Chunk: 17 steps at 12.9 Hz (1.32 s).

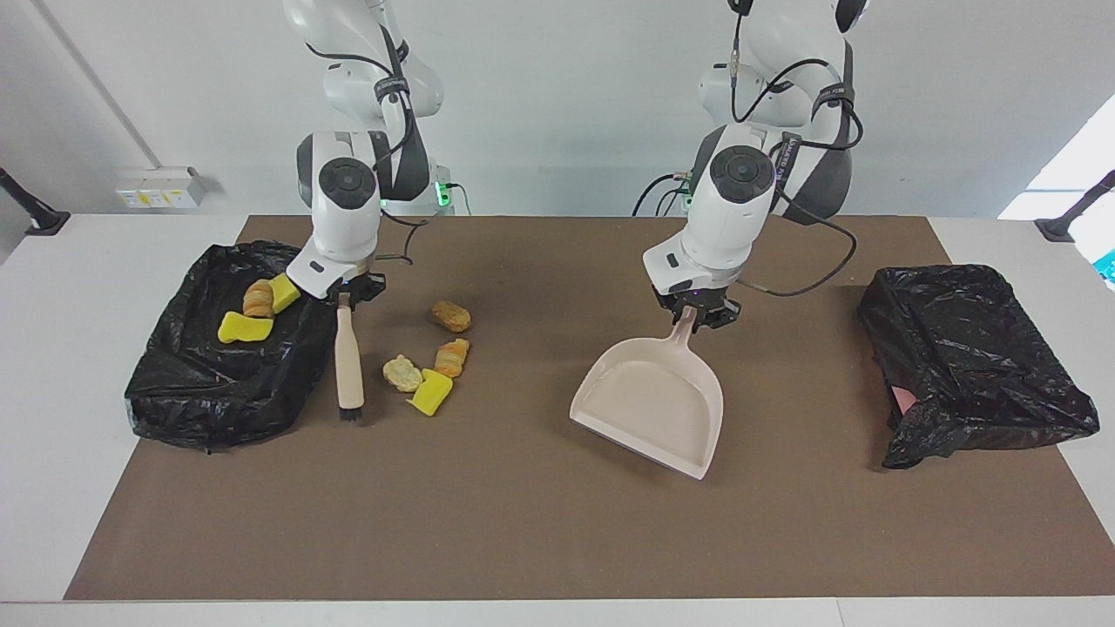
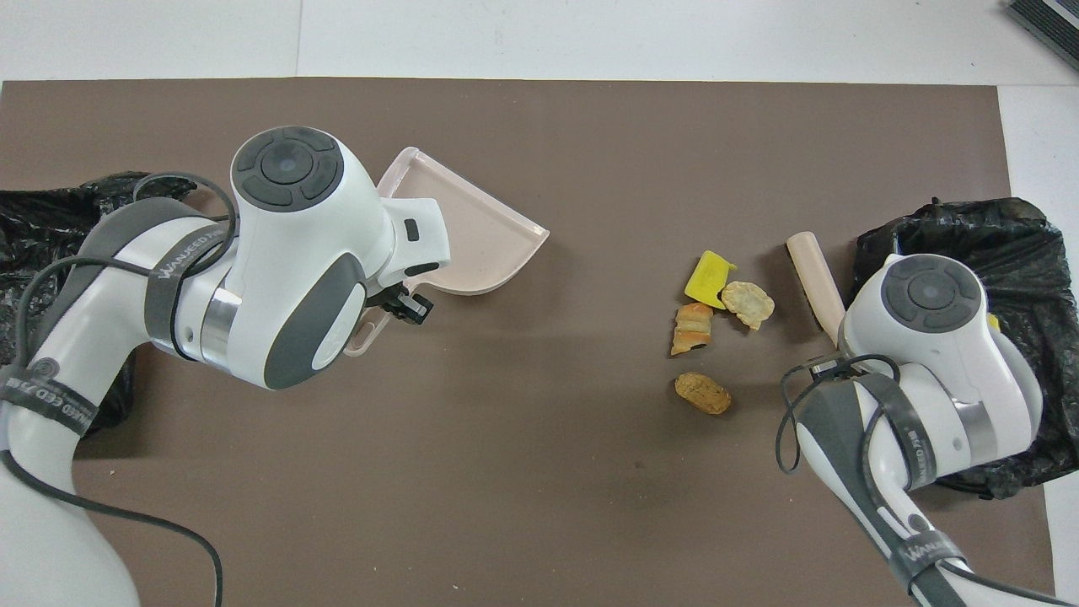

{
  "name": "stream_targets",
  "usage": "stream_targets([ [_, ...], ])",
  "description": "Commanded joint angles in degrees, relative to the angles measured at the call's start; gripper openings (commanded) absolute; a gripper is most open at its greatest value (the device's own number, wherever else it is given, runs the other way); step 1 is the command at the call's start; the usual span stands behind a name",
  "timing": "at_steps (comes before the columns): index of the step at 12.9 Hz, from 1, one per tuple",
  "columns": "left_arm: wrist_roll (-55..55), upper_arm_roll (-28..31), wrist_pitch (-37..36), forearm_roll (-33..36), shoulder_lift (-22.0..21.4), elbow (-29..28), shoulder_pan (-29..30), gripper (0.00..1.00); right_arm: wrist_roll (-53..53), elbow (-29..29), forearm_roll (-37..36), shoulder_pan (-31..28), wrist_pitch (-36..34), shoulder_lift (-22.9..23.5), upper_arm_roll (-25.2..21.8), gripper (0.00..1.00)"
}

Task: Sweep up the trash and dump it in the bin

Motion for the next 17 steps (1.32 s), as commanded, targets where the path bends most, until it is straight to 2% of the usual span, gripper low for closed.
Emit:
stream_targets([
  [1,12.6,0.1,0.7,0.7,-4.7,-7.2,-0.5,0.0,-0.8,-1.0,5.9,2.1,-0.1,0.0,1.2,0.0],
  [3,19.3,-0.1,3.8,0.8,-8.6,-13.7,-1.9,0.0,-0.1,-1.3,11.2,6.9,-0.4,1.0,1.2,0.0],
  [5,21.4,-0.1,7.4,1.4,-12.3,-20.5,-5.1,0.0,0.0,-1.3,14.4,11.1,0.1,2.9,1.2,0.0],
  [6,21.4,-0.1,7.9,2.7,-12.5,-22.1,-8.0,0.0,2.1,-1.3,17.0,13.3,0.5,3.7,1.2,0.0],
  [9,21.0,-0.1,10.8,3.0,-11.4,-23.8,-11.5,0.0,4.1,-1.1,22.8,18.4,4.5,5.3,1.2,0.0],
  [11,21.0,-0.1,14.8,4.1,-11.3,-26.5,-11.8,0.0,3.8,-0.3,28.3,20.1,5.3,5.6,1.3,0.0],
  [13,21.0,-0.1,16.3,4.2,-10.8,-26.6,-11.7,0.0,2.1,1.2,36.2,21.4,4.8,6.0,1.4,0.0],
  [15,21.2,-0.1,18.3,4.2,-10.8,-27.2,-11.3,0.0,-0.6,3.8,44.5,22.2,2.6,5.6,1.3,0.0],
  [17,21.5,-0.1,20.0,4.2,-10.1,-27.6,-11.0,0.0,0.0,10.0,45.6,20.8,-6.9,3.8,1.0,0.0],
])
